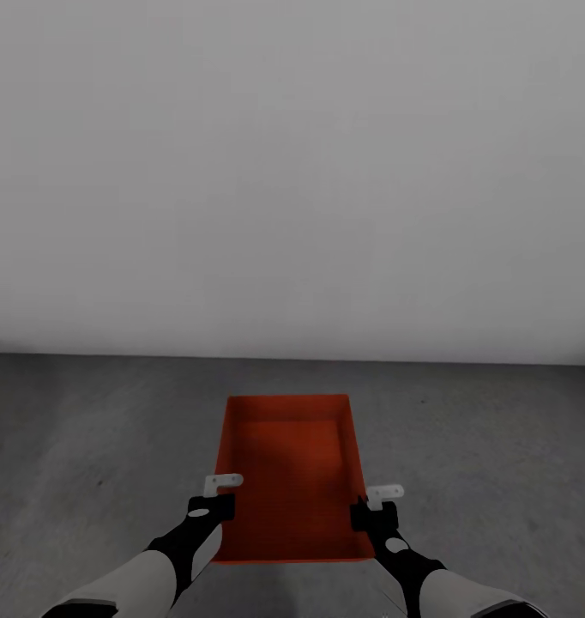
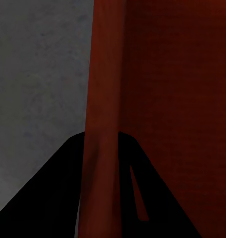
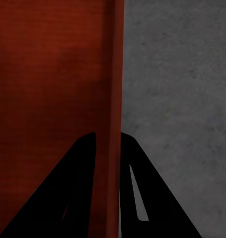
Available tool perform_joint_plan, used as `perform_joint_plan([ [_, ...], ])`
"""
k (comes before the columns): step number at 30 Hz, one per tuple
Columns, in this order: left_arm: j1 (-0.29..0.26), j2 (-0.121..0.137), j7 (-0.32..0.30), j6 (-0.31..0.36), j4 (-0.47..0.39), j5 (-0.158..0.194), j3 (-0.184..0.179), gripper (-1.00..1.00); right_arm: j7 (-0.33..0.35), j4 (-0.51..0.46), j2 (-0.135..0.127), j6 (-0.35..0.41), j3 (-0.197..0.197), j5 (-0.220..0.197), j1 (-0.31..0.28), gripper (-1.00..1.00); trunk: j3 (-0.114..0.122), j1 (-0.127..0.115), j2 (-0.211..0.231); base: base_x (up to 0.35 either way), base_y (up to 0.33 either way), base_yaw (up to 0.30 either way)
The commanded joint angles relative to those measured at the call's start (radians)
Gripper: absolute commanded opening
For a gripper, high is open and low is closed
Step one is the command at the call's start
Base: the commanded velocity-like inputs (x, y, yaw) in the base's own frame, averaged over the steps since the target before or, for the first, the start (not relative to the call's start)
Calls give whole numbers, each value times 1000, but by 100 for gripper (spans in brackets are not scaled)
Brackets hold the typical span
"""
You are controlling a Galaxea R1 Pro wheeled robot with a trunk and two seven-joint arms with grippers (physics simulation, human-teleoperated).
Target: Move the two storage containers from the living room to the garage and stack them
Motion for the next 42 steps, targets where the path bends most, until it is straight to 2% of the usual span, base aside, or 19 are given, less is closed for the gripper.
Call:
perform_joint_plan([
  [1,-1,47,11,-1,-28,31,76,-100,-4,1,0,-6,-16,-23,0,-100,-5,4,-8,0,0,0],
  [32,-1,47,11,-1,-28,31,76,-100,-4,2,0,-6,-16,-23,0,-100,-151,123,-225,0,0,0],
  [42,-1,47,11,-1,-28,31,76,-100,-4,1,0,-6,-16,-23,0,-100,-187,161,-295,0,0,0],
])
